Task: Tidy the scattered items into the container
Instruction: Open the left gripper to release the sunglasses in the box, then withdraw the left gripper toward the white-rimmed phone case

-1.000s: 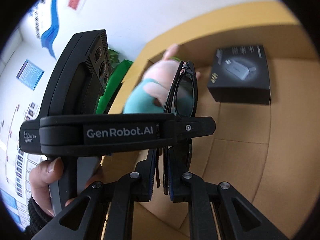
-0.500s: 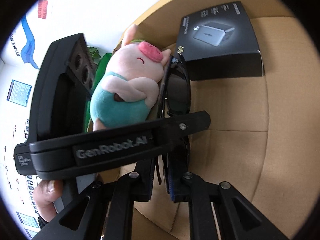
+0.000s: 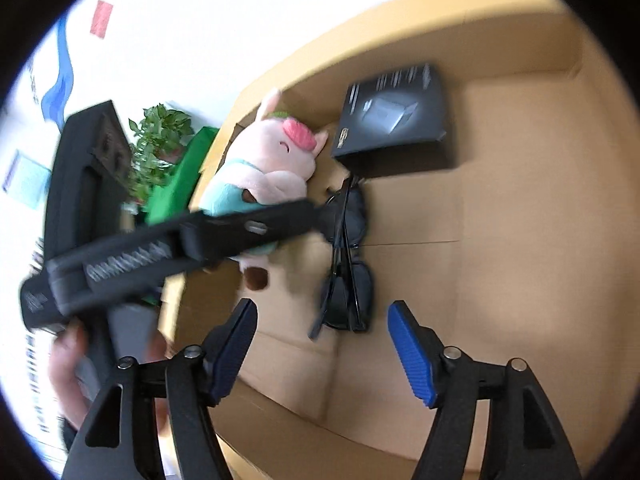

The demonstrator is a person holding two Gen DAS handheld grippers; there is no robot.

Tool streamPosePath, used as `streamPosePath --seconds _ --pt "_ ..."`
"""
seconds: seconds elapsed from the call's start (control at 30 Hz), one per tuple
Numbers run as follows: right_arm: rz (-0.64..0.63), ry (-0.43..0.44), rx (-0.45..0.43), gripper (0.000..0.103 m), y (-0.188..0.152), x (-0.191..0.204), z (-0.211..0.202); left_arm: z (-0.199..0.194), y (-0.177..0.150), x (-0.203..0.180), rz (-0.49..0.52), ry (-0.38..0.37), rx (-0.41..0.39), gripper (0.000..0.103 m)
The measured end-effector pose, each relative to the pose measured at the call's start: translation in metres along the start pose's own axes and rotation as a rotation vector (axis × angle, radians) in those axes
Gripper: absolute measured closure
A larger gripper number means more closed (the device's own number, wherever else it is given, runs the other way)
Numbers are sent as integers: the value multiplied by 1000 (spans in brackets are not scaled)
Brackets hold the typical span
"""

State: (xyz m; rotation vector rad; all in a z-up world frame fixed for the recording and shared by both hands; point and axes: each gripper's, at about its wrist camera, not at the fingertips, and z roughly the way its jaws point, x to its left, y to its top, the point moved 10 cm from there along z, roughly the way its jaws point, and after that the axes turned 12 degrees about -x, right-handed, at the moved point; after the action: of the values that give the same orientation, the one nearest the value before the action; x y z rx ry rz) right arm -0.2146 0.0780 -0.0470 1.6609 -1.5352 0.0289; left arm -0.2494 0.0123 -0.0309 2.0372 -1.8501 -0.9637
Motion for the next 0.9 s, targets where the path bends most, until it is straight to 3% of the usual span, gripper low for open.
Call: streamPosePath --seconds 0.17,0.33,0.53,0.9 --pt "-217 -171 -142 27 1 -2 -54 -68 1 -15 126 71 -235 5" --pt "-299 -233 -249 26 -7 18 -93 -127 -26 -22 202 155 -423 0" --pt "-335 -274 -328 24 -20 28 -122 -162 -63 -26 222 243 -484 0" --pt "-365 -319 -362 24 -38 25 -167 -190 -103 -51 195 203 -515 0"
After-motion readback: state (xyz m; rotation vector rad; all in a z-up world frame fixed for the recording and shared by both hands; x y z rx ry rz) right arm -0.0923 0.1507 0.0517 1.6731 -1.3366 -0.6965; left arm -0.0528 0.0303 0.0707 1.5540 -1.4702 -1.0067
